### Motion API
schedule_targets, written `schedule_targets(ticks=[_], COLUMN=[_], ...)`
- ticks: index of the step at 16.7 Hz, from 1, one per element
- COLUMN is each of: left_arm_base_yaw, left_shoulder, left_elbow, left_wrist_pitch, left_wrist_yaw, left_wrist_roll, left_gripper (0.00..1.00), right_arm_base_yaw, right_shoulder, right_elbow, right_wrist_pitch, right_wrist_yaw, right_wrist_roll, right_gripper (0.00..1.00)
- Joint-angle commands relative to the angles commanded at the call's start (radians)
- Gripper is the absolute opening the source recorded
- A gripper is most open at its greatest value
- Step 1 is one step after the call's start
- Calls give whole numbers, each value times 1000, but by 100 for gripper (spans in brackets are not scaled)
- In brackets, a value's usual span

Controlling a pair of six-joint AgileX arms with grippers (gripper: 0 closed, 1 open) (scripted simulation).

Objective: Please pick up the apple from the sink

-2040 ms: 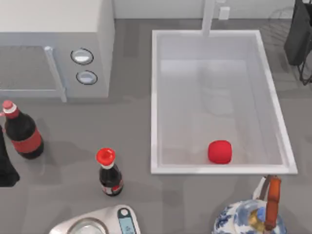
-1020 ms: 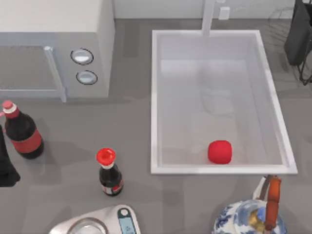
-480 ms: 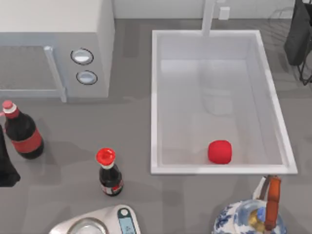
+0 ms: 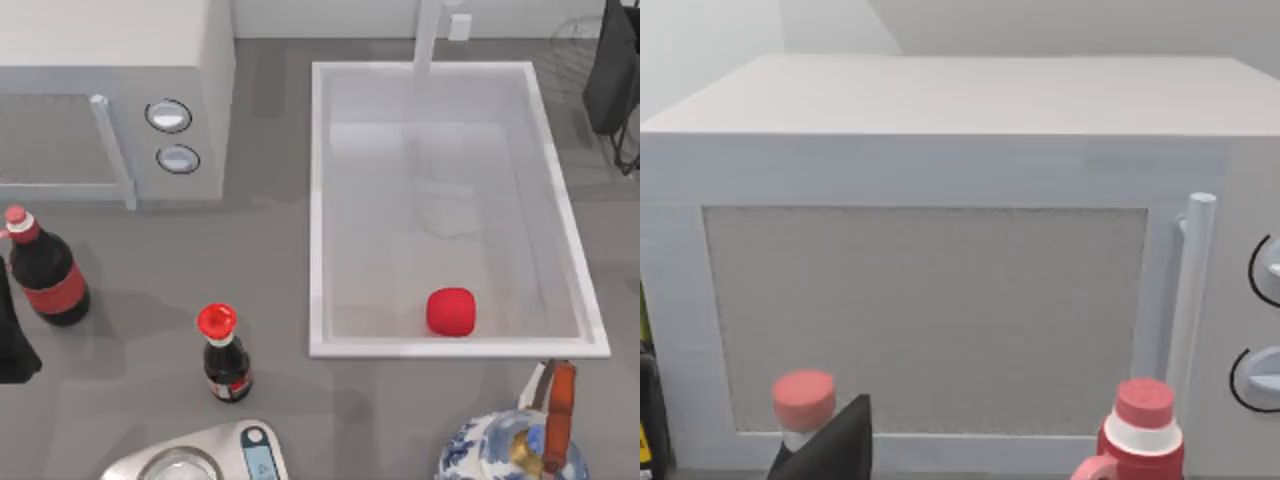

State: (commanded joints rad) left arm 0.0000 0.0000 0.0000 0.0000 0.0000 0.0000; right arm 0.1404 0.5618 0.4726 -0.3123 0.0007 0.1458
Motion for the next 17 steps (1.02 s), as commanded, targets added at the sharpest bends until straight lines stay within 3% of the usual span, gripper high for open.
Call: schedule_targets(ticks=[11, 17], left_arm_base_yaw=[0, 0], left_shoulder=[0, 0], left_elbow=[0, 0], left_wrist_pitch=[0, 0], left_wrist_yaw=[0, 0], left_wrist_roll=[0, 0], left_gripper=[100, 100], right_arm_base_yaw=[251, 331], right_shoulder=[1170, 1532], right_elbow=[857, 1127], right_wrist_pitch=[-559, -736], right_wrist_yaw=[1, 2], right_wrist_roll=[261, 343], right_gripper=[100, 100])
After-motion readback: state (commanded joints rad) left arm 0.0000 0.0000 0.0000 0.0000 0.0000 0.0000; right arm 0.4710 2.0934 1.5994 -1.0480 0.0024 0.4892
